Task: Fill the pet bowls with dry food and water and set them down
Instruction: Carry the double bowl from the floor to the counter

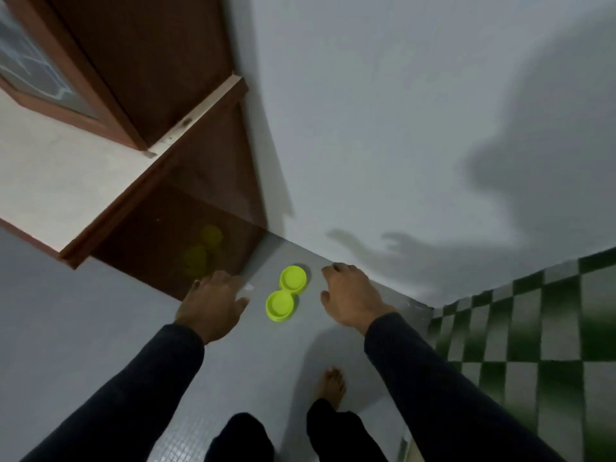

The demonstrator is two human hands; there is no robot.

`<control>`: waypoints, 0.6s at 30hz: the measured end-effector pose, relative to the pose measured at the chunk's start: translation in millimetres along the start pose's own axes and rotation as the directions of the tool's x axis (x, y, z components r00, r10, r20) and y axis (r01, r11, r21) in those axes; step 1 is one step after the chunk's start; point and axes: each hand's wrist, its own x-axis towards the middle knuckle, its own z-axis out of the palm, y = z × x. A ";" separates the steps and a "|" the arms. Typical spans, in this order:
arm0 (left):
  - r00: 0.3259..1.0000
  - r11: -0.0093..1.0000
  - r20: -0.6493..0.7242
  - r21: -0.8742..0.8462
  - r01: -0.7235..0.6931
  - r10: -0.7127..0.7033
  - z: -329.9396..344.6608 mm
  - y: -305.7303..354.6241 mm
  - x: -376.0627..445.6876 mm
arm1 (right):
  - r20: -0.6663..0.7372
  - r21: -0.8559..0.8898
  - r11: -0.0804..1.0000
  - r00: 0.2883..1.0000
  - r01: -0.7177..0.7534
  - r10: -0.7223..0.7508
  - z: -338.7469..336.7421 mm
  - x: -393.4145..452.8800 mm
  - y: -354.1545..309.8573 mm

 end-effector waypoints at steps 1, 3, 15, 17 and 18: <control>1.000 1.000 0.008 0.004 0.013 -0.013 8.0 -1.2 12.1 | 0.013 -0.005 1.000 1.000 0.013 -0.013 5.8 13.8 5.2; 0.999 0.999 0.034 0.020 0.033 -0.034 24.5 -4.2 36.0 | 0.037 -0.004 0.999 0.999 0.035 -0.035 19.3 41.4 15.0; 0.989 0.997 0.131 0.005 0.074 -0.074 197.7 -46.0 184.9 | 0.138 0.060 0.998 0.990 0.028 -0.037 178.4 200.8 71.5; 0.983 0.996 0.159 0.002 0.090 -0.089 233.6 -54.2 208.7 | 0.149 0.080 0.997 0.988 0.021 -0.032 214.0 227.5 80.4; 0.980 0.995 0.174 0.011 0.094 -0.095 250.8 -57.7 220.3 | 0.159 0.089 0.996 0.987 0.017 -0.031 232.2 240.9 84.7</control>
